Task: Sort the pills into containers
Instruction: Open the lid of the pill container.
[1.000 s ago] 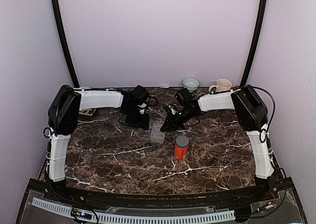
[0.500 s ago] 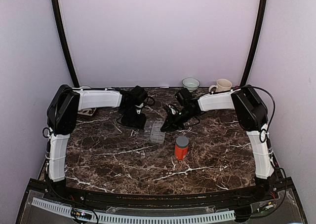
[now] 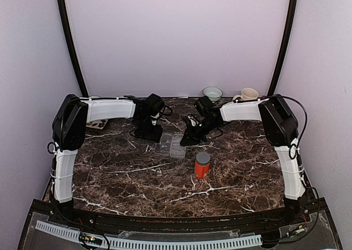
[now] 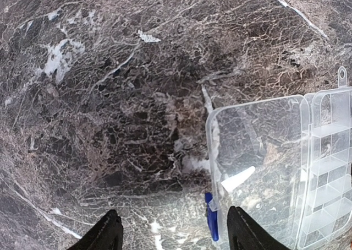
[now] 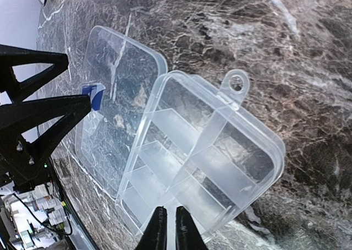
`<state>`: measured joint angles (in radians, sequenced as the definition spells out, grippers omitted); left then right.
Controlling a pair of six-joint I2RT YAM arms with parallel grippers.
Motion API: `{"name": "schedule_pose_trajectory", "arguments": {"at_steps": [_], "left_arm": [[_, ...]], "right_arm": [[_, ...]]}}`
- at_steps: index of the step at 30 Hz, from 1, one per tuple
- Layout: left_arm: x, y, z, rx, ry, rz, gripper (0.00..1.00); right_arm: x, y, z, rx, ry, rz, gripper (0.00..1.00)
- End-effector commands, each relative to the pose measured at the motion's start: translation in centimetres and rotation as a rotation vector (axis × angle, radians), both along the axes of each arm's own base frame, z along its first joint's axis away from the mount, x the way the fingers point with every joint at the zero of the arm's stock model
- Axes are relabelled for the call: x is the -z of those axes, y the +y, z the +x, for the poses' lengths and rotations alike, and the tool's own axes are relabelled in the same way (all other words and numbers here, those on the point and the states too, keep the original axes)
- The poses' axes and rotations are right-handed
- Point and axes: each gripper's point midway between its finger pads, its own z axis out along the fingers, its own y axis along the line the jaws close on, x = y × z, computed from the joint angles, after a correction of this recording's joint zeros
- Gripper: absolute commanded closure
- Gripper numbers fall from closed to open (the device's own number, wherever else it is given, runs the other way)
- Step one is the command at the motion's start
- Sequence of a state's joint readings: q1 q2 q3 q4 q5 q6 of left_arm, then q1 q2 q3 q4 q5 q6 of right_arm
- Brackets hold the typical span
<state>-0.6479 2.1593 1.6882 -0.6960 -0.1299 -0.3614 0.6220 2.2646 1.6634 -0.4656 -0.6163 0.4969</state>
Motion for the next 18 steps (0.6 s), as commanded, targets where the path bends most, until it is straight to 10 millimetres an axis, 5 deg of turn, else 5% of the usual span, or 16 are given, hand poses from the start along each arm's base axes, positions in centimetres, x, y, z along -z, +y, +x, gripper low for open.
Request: {"name": "schedule_pose_trajectory", "arguments": {"at_steps": [1,18], "left_arm": [[-4.1,-0.8,0.8,0.010,-0.067,-0.068,0.32],[-7.7,-2.3,2.2,0.037,-0.164,-0.153,0.29]], "right_arm": [[-0.7,-0.4,0.8,-0.003,-0.047,-0.035,0.91],[-4.3,1.0,1.8,-0.038,-0.115,0.017,0.72]]}}
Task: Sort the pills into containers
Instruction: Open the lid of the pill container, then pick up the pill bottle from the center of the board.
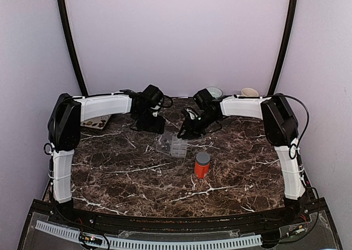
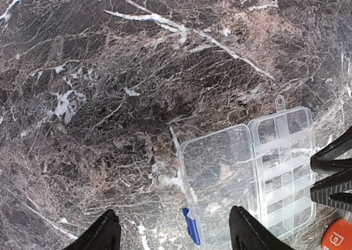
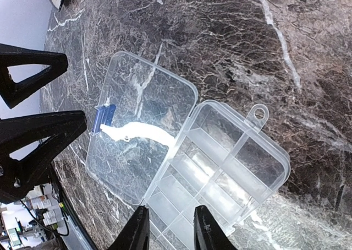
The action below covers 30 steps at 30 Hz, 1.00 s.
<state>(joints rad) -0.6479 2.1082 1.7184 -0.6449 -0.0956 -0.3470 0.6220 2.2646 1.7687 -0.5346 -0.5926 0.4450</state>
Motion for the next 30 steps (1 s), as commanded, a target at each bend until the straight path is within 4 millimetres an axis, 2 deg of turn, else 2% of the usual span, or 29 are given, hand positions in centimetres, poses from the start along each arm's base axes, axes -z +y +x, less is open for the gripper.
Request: {"name": "schedule_pose_trajectory", "arguments": {"at_steps": [1,4,7,11,12,13,17,20,21,22,24,27,30], "left_arm": [[-4.1,-0.4,0.8,0.009,-0.080,-0.053,0.28],[-5.2,-0.4,0.9,0.000,-0.105,-0.067,0.27],[-7.4,0.1,0.8,-0.008,-0.153,-0.086,0.27],[-11.5,1.4,0.3,-0.035,-0.287,-0.138,0.23],[-13.6,1.9,-0.1,-0.041,-0.345,-0.176,0.22],[-14.9,2.2,-0.5,-0.046,-0.386,-0.202,0.21],[-18.8,3.9,-2.4,-0.056,-0.518,-0.298,0.13],[-20.5,4.9,-4.1,-0.053,-0.612,-0.381,0.02],[-21.0,5.2,-4.5,-0.064,-0.650,-0.421,0.01],[-20.9,6.0,-4.8,-0.103,-0.667,-0.446,0.01],[-19.3,8.0,-5.5,-0.227,-0.659,-0.479,0.01],[-19.3,7.6,-6.8,-0.170,-0.653,-0.566,0.01],[-18.2,8.1,-7.3,-0.174,-0.604,-0.516,0.04]], "right_arm": [[-1.8,0.4,0.4,-0.014,-0.044,0.009,0.71],[-2.8,0.3,0.8,-0.014,-0.080,0.001,0.68],[-4.6,0.3,1.7,-0.003,-0.139,-0.004,0.65],[-7.9,0.2,3.3,0.032,-0.252,-0.014,0.57],[-9.0,0.1,3.7,0.044,-0.294,-0.022,0.54],[-9.9,-0.2,4.3,0.060,-0.337,-0.038,0.52],[-13.9,-2.0,6.1,0.135,-0.557,-0.143,0.46],[-16.8,-4.4,7.6,0.214,-0.768,-0.272,0.44],[-17.5,-5.5,8.1,0.260,-0.827,-0.313,0.43],[-18.3,-6.7,8.8,0.324,-0.878,-0.342,0.43],[-20.0,-8.9,9.8,0.469,-0.960,-0.375,0.46],[-21.1,-10.2,10.0,0.552,-0.968,-0.363,0.55],[-21.4,-10.8,10.1,0.596,-0.911,-0.360,0.56]]}}
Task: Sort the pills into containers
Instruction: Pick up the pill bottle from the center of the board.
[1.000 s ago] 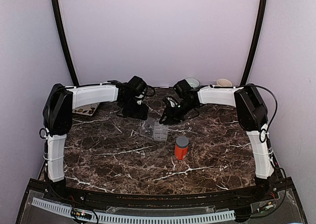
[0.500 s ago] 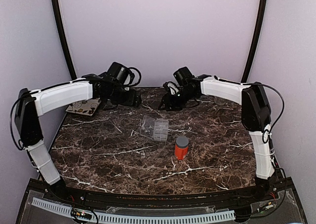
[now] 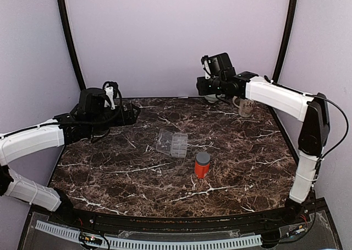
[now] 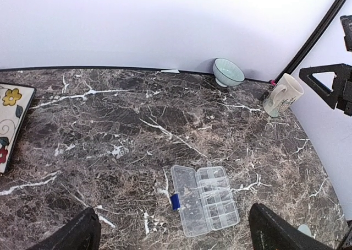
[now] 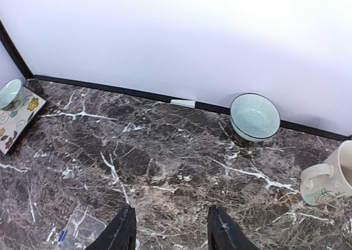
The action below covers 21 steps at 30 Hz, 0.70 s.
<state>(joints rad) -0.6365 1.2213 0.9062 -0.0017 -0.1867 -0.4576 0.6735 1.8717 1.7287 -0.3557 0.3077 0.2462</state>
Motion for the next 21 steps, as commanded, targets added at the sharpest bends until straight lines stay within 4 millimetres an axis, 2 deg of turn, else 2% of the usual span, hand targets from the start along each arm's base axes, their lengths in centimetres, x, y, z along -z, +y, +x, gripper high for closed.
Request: {"name": "schedule_pose_trajectory", "arguments": {"at_steps": [1,5,8,12,15,21], "left_arm": [[-1.5,0.3,-0.2,-0.006,-0.010,-0.051,0.05],[-0.4,0.9,-0.9,-0.027,0.057,-0.007,0.07],[0.5,1.6,-1.4,-0.049,0.113,0.034,0.01],[1.7,1.2,-2.1,-0.035,0.175,0.094,0.01],[2.3,0.6,-2.7,-0.003,0.203,0.103,0.01],[2.9,-0.3,-3.9,0.065,0.234,0.113,0.01]], "right_arm": [[-1.0,-2.4,1.3,0.155,-0.023,0.017,0.55],[-1.0,-1.9,-0.8,0.079,0.042,0.030,0.34],[-0.8,-2.6,-2.9,0.082,0.104,0.035,0.24],[1.9,-2.8,-6.3,0.085,0.248,-0.053,0.19],[3.7,-2.0,-9.9,0.070,0.309,-0.127,0.16],[5.3,-0.6,-15.1,0.017,0.451,-0.016,0.10]]}}
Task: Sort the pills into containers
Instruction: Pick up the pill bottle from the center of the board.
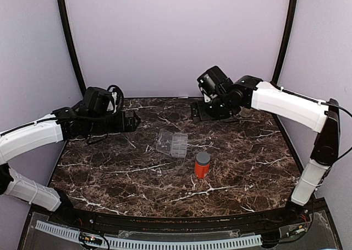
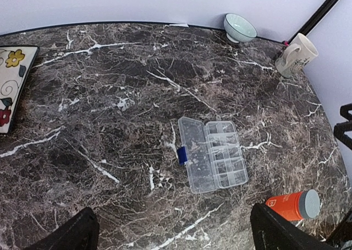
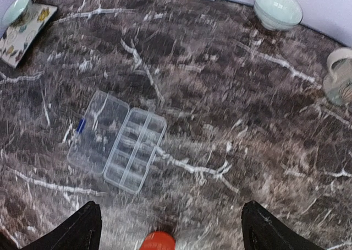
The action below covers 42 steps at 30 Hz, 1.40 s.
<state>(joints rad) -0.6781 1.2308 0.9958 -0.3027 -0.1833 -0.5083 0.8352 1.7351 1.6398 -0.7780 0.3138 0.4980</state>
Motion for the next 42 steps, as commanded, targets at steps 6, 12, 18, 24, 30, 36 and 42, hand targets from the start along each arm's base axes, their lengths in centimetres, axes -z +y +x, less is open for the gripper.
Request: {"name": "schedule_pose_trajectory", "arguments": {"at_steps": [6,12,18,24,30,36,42], "left_arm": [[0.5,-0.7,-2.3,0.098,0.068,0.003,0.04],[0.3,-0.7,-2.8,0.107,0.075,-0.011,0.05],[0.1,-0.6,-3.2,0.118,0.087,-0.002,0.05],[0.0,-0.9,-3.4,0.128,0.096,-0.015,0.06],[0.2,-0.9,-3.6,0.138,0.107,-0.012,0.07],[0.2,-0.7,-3.7,0.131,0.106,-0.006,0.07],[0.4,-0.5,-3.8,0.126,0.108,0.000,0.07]], "right_arm": [[1.8,0.3,-6.3,-0.012,0.201,-0.007,0.06],[3.7,1.2,-8.8,-0.072,0.314,-0.041,0.05],[6.2,1.0,-11.0,-0.123,0.424,-0.086,0.05],[8.4,0.7,-12.3,-0.164,0.495,-0.122,0.05],[10.0,0.7,-13.0,-0.196,0.535,-0.141,0.05],[11.6,0.7,-13.3,-0.210,0.569,-0.165,0.06],[12.9,1.1,-13.3,-0.228,0.582,-0.182,0.09]]}}
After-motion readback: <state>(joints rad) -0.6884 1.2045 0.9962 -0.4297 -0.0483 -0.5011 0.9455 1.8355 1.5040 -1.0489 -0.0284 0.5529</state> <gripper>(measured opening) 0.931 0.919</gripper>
